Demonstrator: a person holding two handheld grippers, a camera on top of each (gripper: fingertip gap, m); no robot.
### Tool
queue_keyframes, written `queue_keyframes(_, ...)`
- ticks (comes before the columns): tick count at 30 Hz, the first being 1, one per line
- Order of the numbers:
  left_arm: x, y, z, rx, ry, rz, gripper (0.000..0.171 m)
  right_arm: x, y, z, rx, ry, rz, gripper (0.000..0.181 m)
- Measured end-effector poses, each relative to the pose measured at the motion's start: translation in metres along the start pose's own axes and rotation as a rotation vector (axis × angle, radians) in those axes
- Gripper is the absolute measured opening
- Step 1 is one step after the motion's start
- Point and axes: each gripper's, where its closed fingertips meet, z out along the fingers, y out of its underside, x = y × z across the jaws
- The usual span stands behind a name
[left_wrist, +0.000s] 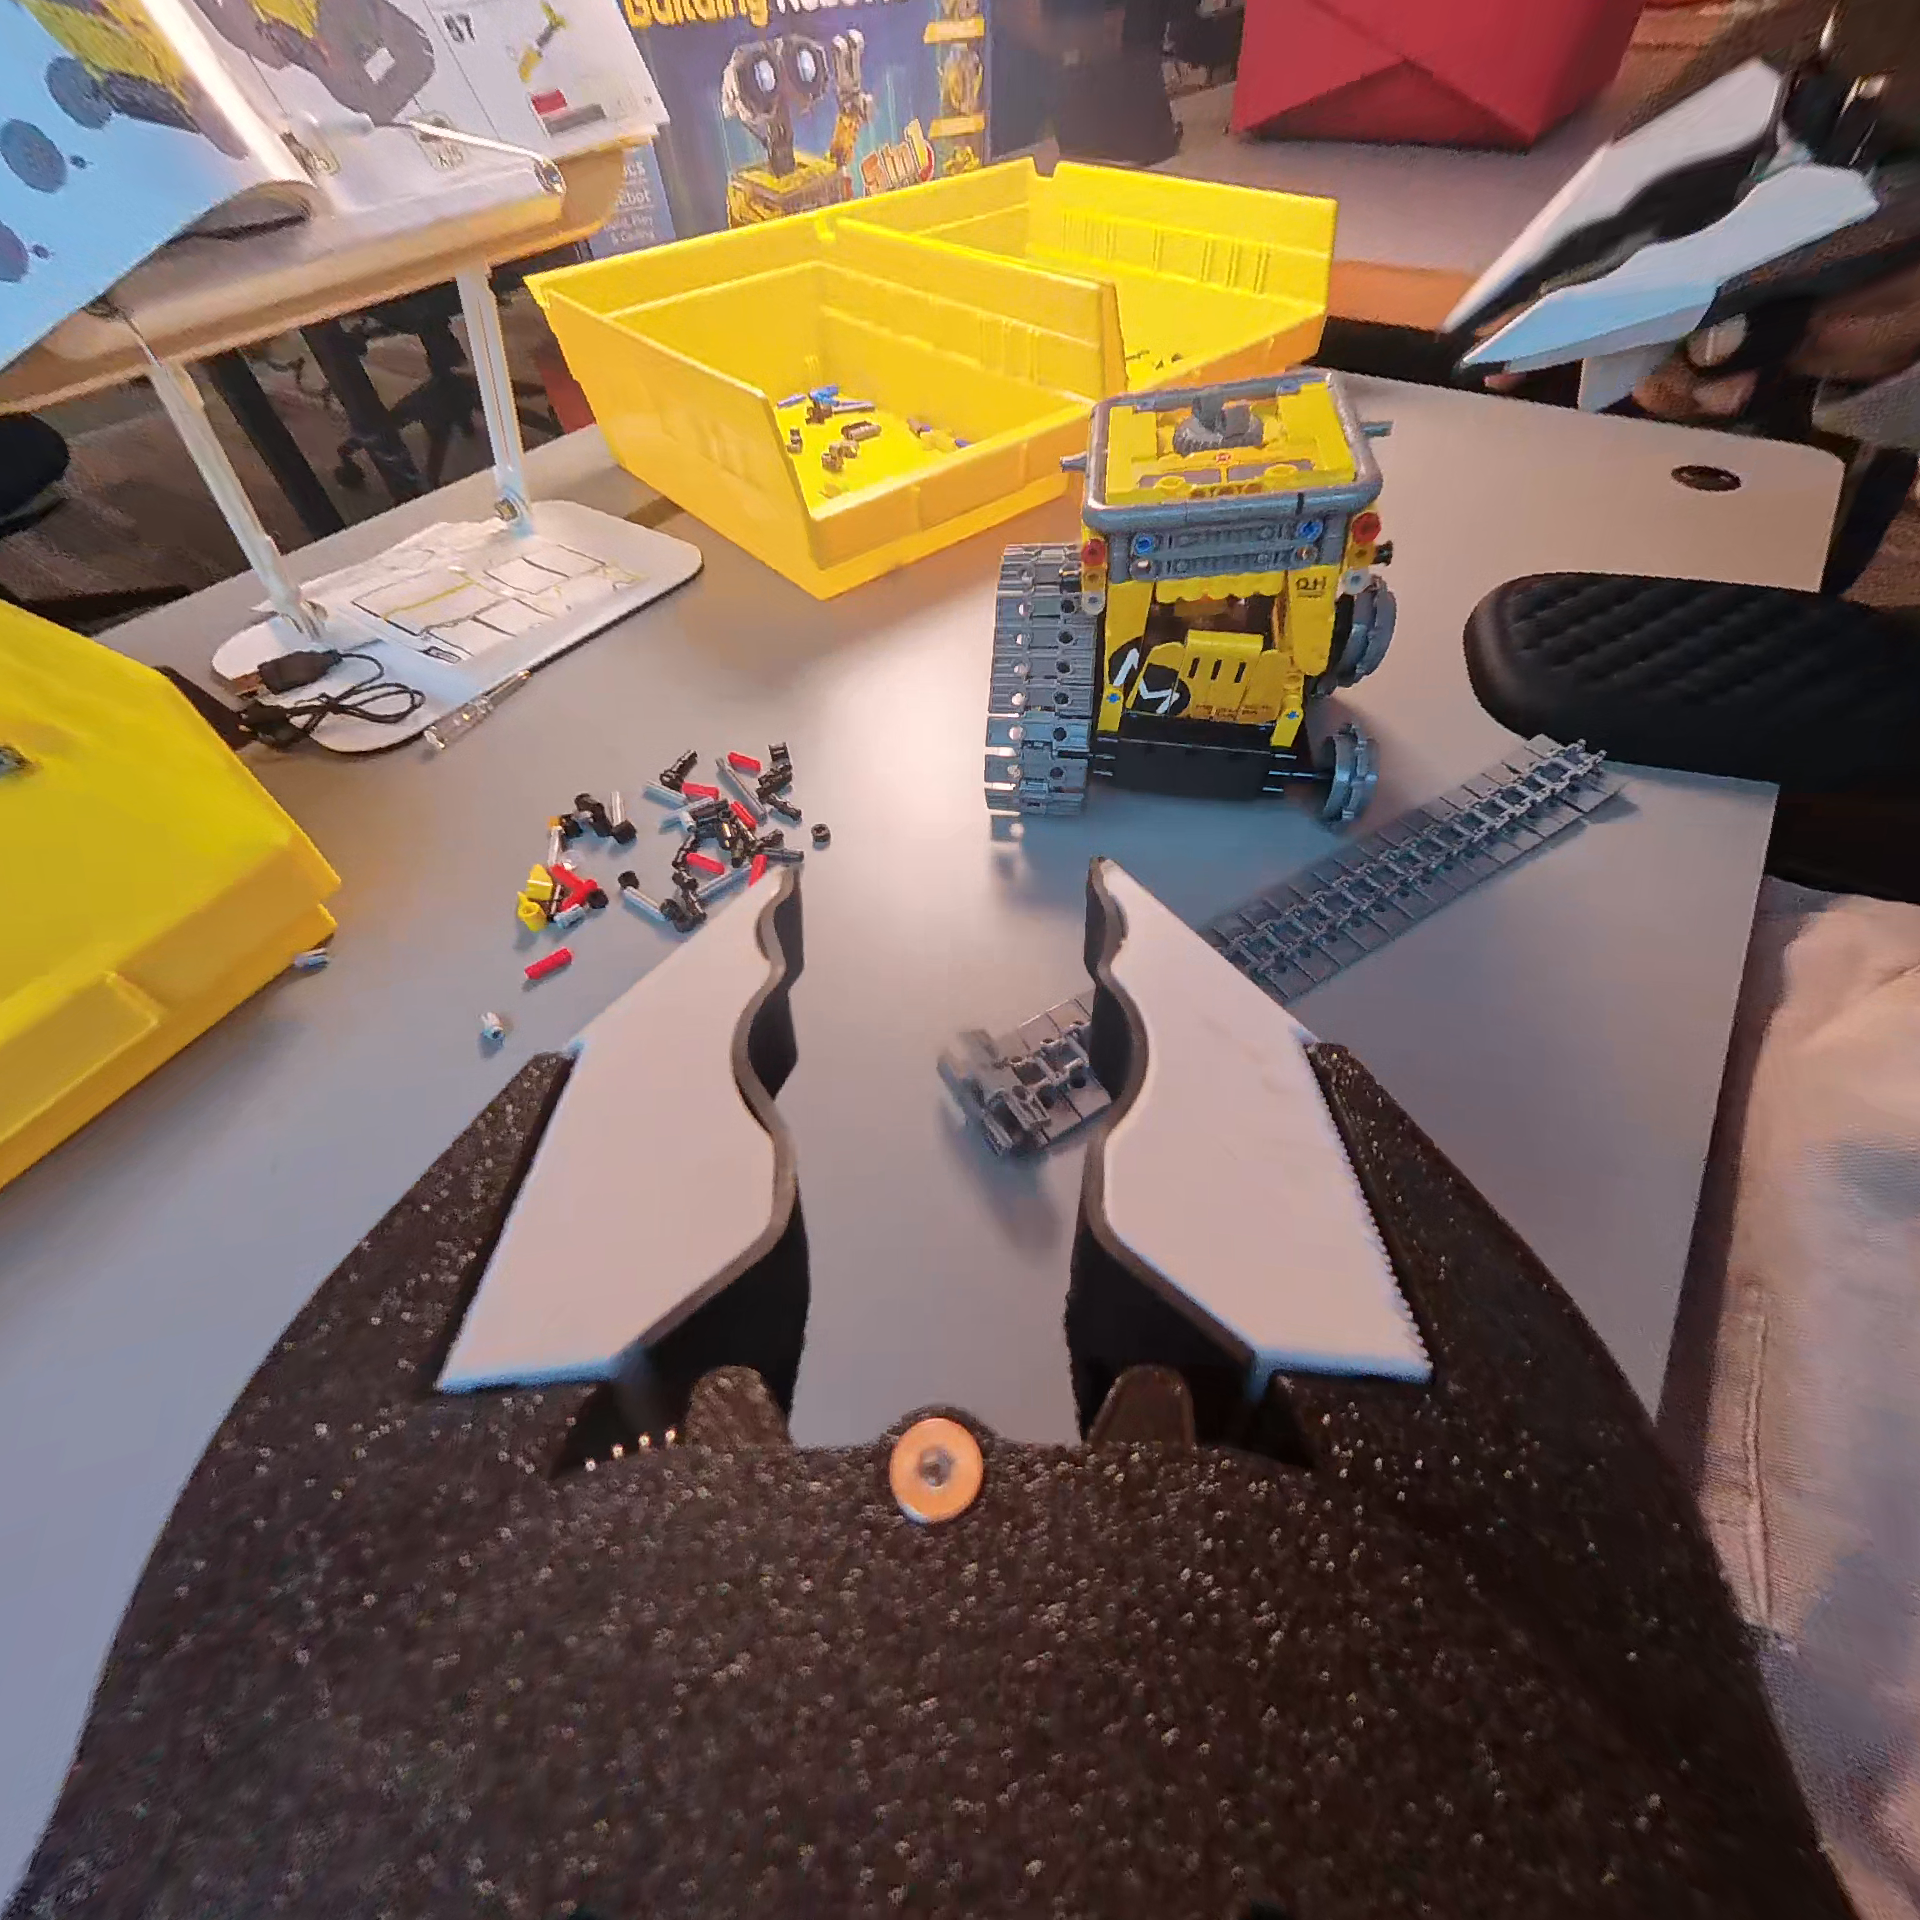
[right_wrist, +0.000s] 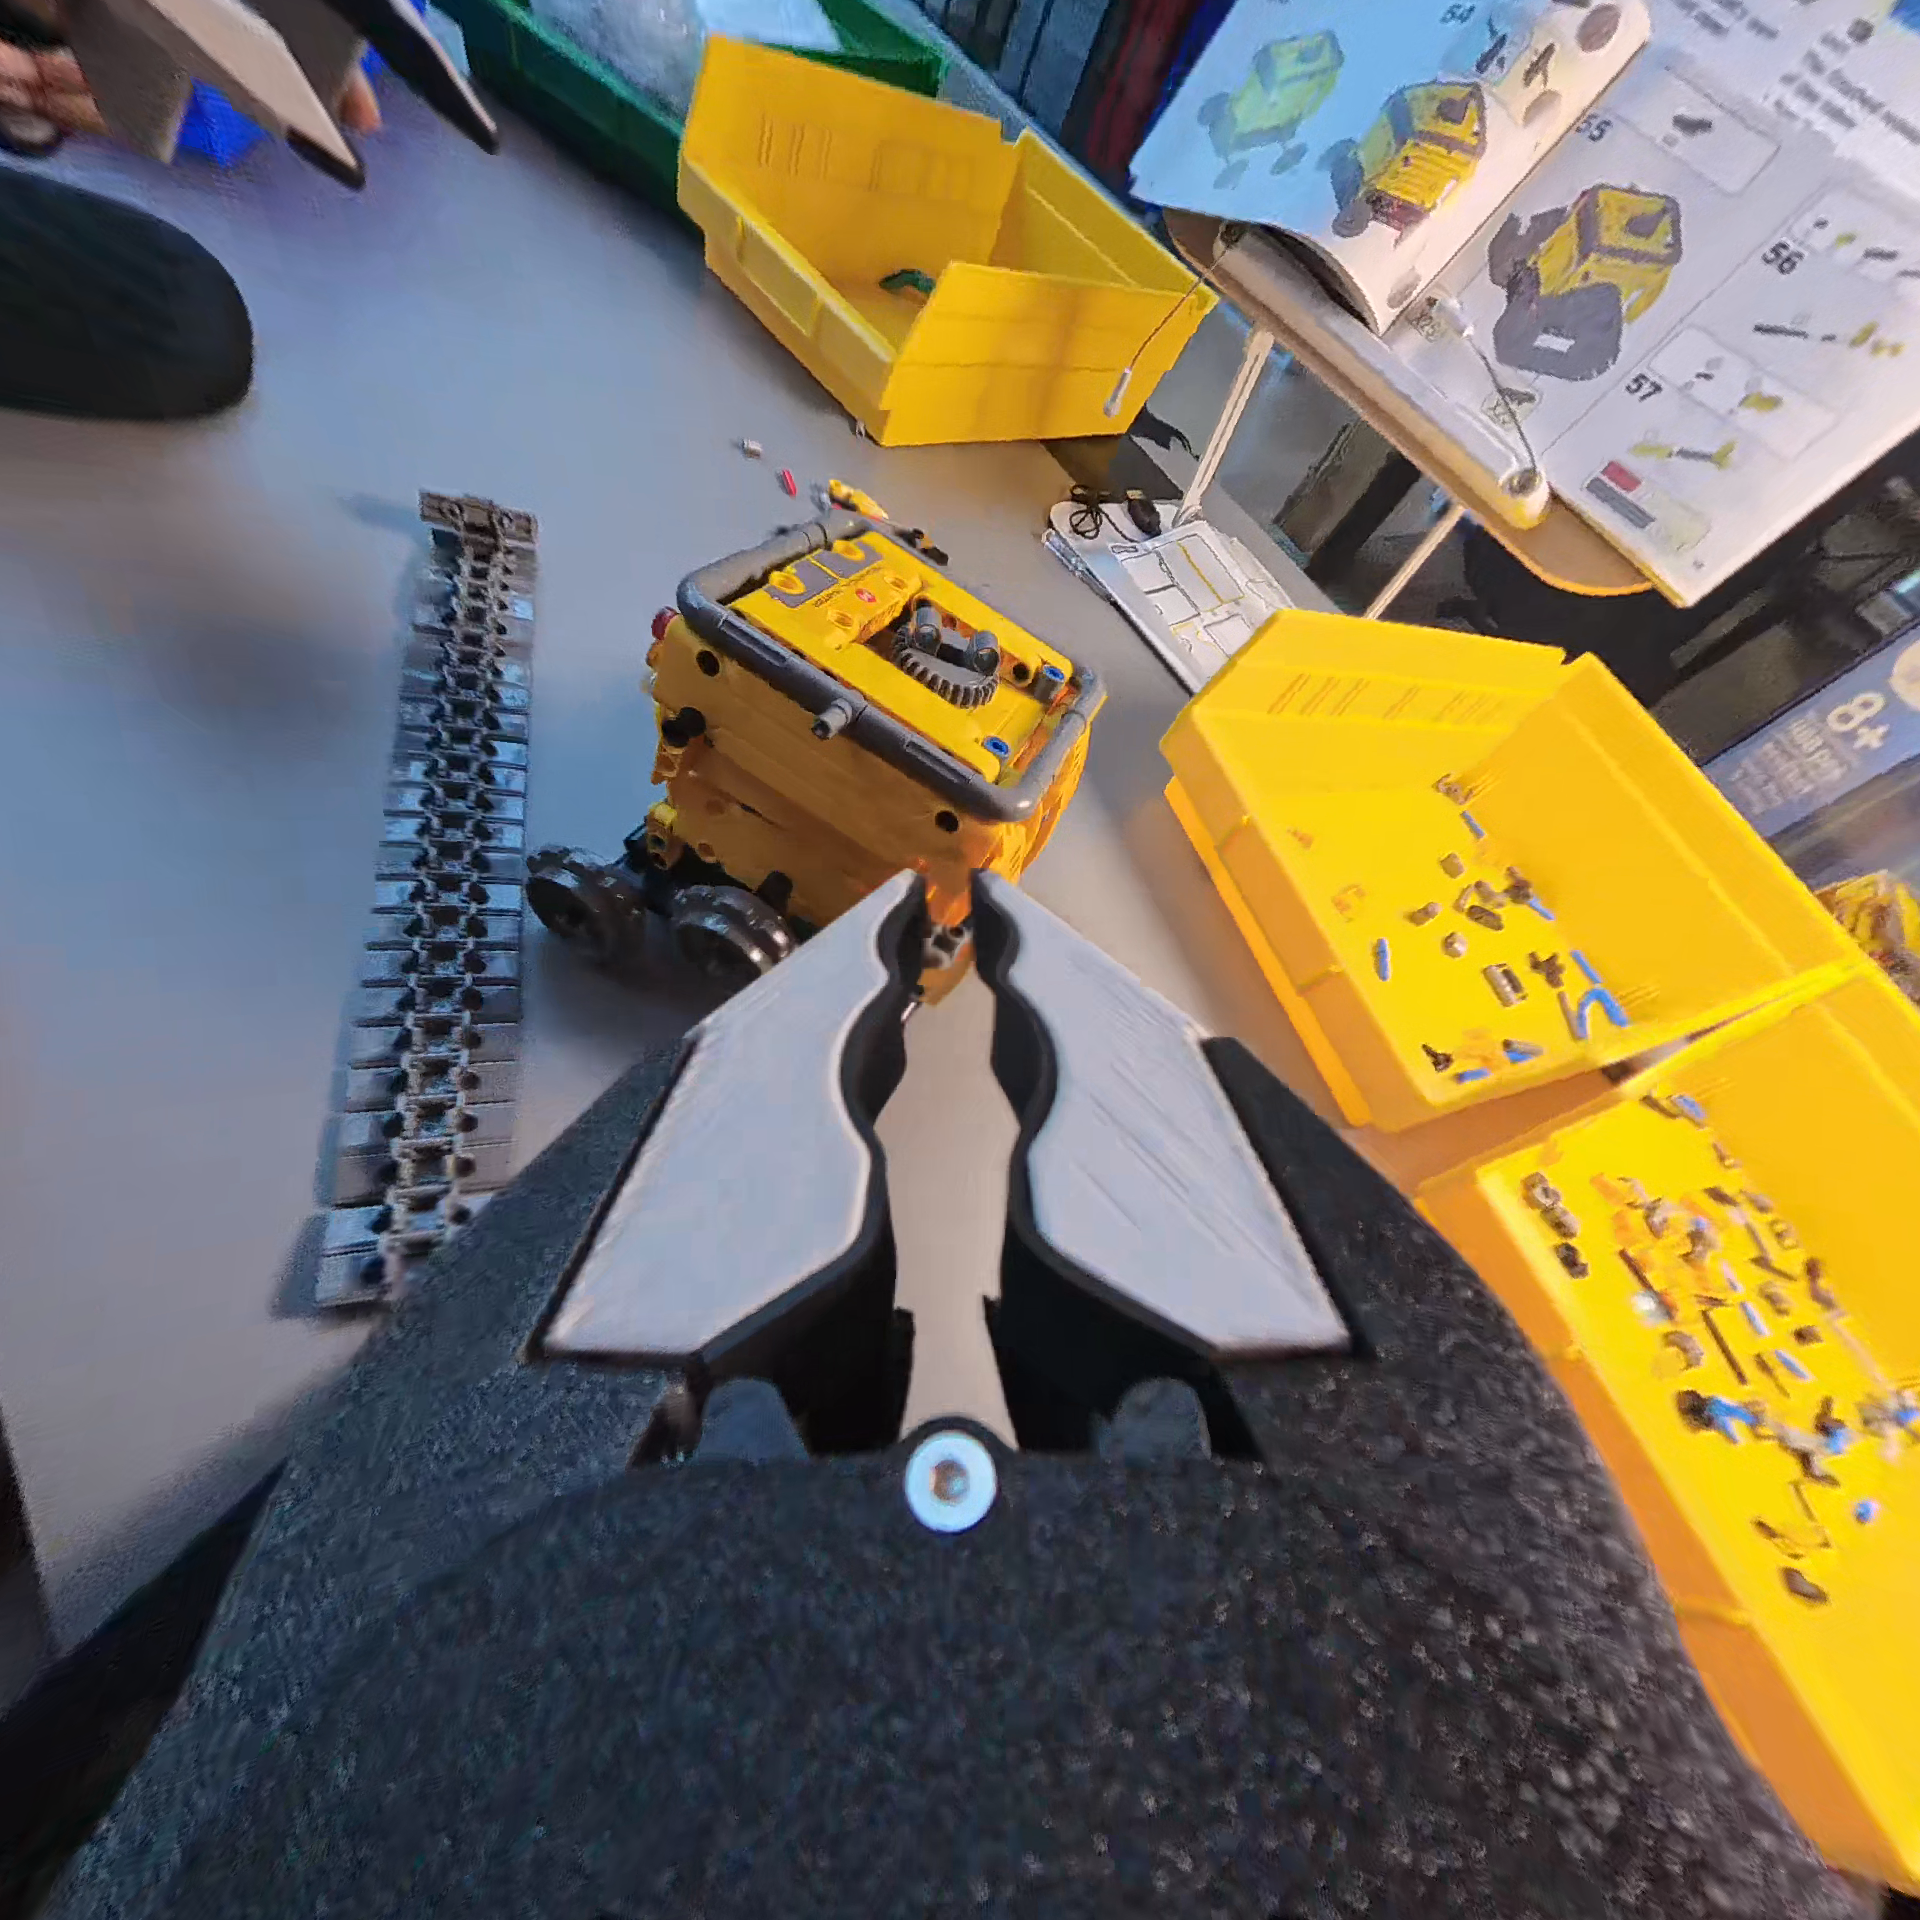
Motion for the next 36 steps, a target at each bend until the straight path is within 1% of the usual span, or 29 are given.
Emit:
queue_keyframes(1,-0.002,0.003,0.006,-0.024,0.014,0.001,0.056,0.003,-0.004,0.005,-0.019,-0.003,-0.029,0.02)
queue_keyframes(2,-0.003,0.007,0.013,-0.057,0.033,0.001,0.056,0.004,-0.008,0.01,-0.034,-0.018,-0.038,0.027)
queue_keyframes(3,-0.002,0.014,0.019,-0.101,0.062,-0.004,0.057,0.002,-0.014,0.016,-0.044,-0.044,-0.027,0.041)
queue_keyframes(5,0.002,0.031,0.032,-0.196,0.123,-0.017,0.061,-0.006,-0.024,0.032,-0.08,-0.095,0.031,0.076)
queue_keyframes(7,0.008,0.052,0.042,-0.287,0.174,-0.021,0.062,-0.017,-0.026,0.05,-0.133,-0.108,0.033,0.113)
queue_keyframes(8,0.009,0.063,0.046,-0.332,0.181,-0.013,0.061,-0.023,-0.023,0.059,-0.173,-0.112,0.028,0.124)
queue_keyframes(9,0.008,0.073,0.049,-0.372,0.168,0.008,0.054,-0.029,-0.018,0.067,-0.213,-0.122,0.046,0.129)
queue_keyframes(10,0.007,0.082,0.05,-0.415,0.151,0.042,0.044,-0.031,-0.015,0.075,-0.232,-0.12,0.076,0.129)
queue_keyframes(11,0.005,0.09,0.049,-0.452,0.135,0.079,0.033,-0.031,-0.01,0.081,-0.247,-0.117,0.098,0.124)
queue_keyframes(12,0.004,0.093,0.047,-0.467,0.128,0.103,0.028,-0.026,-0.009,0.084,-0.237,-0.093,0.092,0.117)
queue_keyframes(13,0.002,0.095,0.044,-0.477,0.115,0.108,0.022,-0.023,-0.009,0.084,-0.23,-0.093,0.089,0.113)
queue_keyframes(17,-0.006,0.101,0.028,-0.509,0.11,0.058,0.022,-0.017,-0.004,0.073,-0.229,-0.138,0.071,0.108)
queue_keyframes(18,-0.006,0.102,0.023,-0.513,0.126,0.03,0.022,-0.02,-0.004,0.065,-0.223,-0.186,0.045,0.085)
queue_keyframes(20,-0.007,0.105,0.015,-0.527,0.153,-0.027,0.023,-0.008,0.006,0.056,-0.242,-0.174,0.006,0.083)
queue_keyframes(23,-0.015,0.107,0.001,-0.556,0.148,-0.063,0.035,0.013,0.024,0.043,-0.286,-0.143,-0.018,0.083)
queue_keyframes(25,-0.026,0.094,-0.004,-0.511,0.109,-0.072,0.035,0.023,0.037,0.031,-0.336,-0.13,-0.114,0.081)
queue_keyframes(26,-0.028,0.085,-0.004,-0.476,0.113,-0.08,0.035,0.028,0.042,0.025,-0.348,-0.135,-0.156,0.08)
queue_keyframes(29,-0.029,0.059,0.006,-0.38,0.114,-0.074,0.035,0.042,0.054,0.005,-0.411,-0.121,-0.216,0.079)
queue_keyframes(31,-0.025,0.049,0.019,-0.354,0.124,-0.052,0.035,0.047,0.052,-0.004,-0.434,-0.08,-0.203,0.079)
queue_keyframes(33,-0.017,0.044,0.037,-0.352,0.149,-0.017,0.035,0.039,0.042,-0.005,-0.4,-0.081,-0.154,0.085)
queue_keyframes(34,-0.013,0.042,0.047,-0.353,0.163,0.006,0.035,0.038,0.039,-0.004,-0.396,-0.057,-0.152,0.085)
queue_keyframes(36,-0.003,0.038,0.067,-0.352,0.198,0.051,0.036,0.042,0.042,0.001,-0.428,0.026,-0.176,0.079)
